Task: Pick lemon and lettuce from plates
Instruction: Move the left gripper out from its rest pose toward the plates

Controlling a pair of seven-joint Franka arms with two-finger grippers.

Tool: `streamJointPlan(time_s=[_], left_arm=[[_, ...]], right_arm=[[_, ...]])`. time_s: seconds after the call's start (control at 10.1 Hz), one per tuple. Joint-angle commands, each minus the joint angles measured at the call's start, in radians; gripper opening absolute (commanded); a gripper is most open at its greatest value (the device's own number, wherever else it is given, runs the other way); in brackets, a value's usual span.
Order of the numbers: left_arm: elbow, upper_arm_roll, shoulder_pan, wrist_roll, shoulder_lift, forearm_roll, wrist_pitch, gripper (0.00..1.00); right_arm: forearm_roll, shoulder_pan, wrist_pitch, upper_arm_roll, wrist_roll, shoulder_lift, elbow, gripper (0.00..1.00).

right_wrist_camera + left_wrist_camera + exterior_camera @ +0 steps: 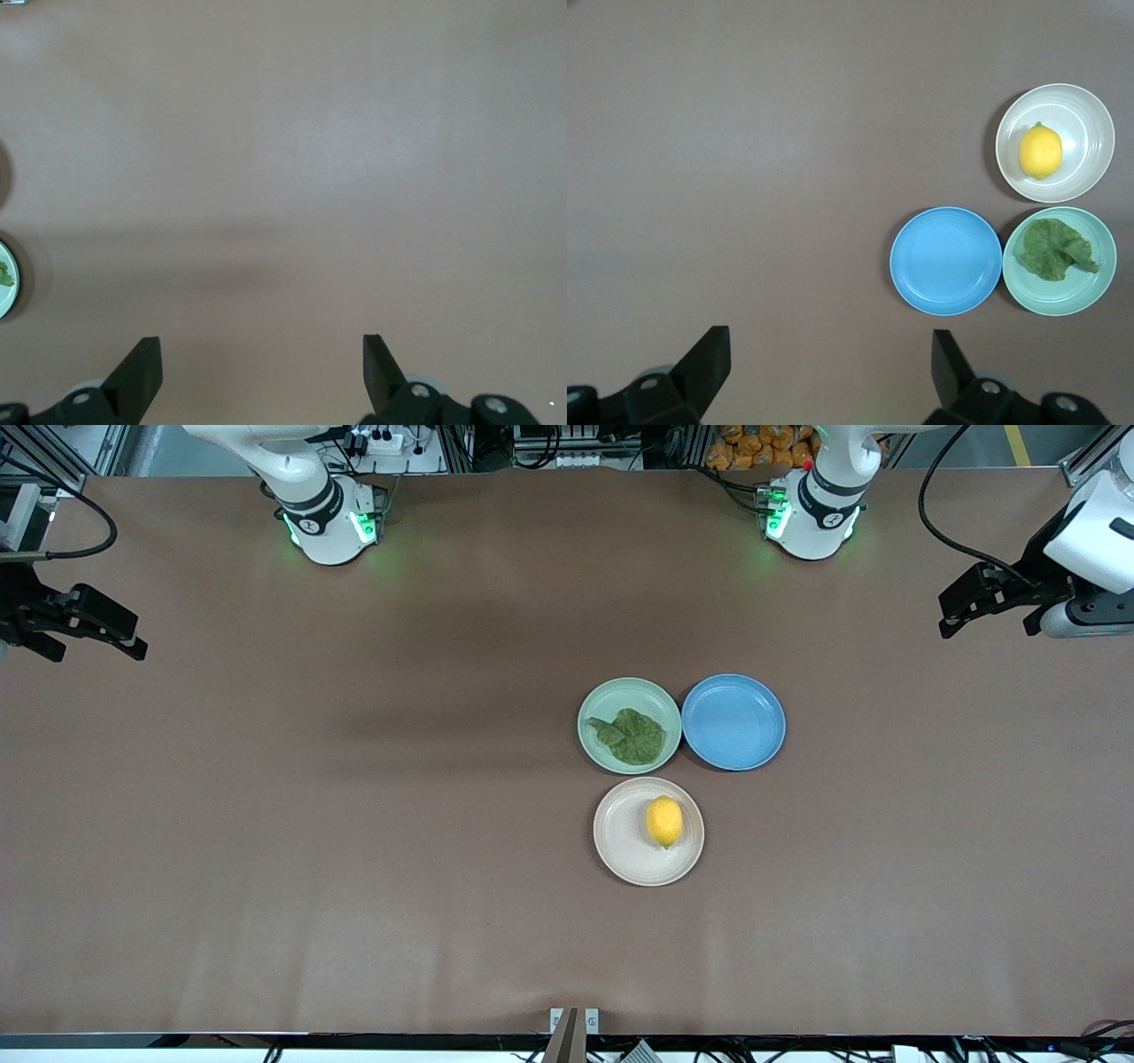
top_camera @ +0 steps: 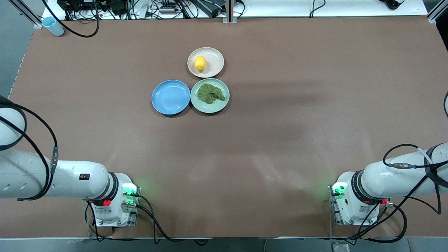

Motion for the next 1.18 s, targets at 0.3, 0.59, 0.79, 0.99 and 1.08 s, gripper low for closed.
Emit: streamJointPlan(time_s=[0.3,0.59,0.79,0.99,1.08], left_arm=[[0.039,0.001,0.004,0.023,0.012,-0.015,-0.023,1.0],[0.039,0.001,-0.007,0.021,0.018,-0.013,-0.022,1.0],[0.041,0.004,-0.009,0.019,0.032,-0.01,-0.022,1.0],[0.042,0.001,-0.01,0.013,0.058,-0.012,-0.022,1.0],[0.041,0.001,-0.009,0.018,0.067,-0.018,-0.019,1.0]], right_arm=[[0.003,0.006,-0.027,-0.007,-0.002,-0.004,0.006,1.0],[0.001,0.005,-0.025,-0.009,0.0,0.0,0.006,1.0],[-0.001,0.0,-0.025,-0.009,-0.002,0.001,0.007,1.0],[0.002,-0.013,-0.024,-0.016,-0.011,0.003,0.007,1.0],[0.003,-0.02,-0.022,-0.016,-0.011,0.003,0.007,1.0]])
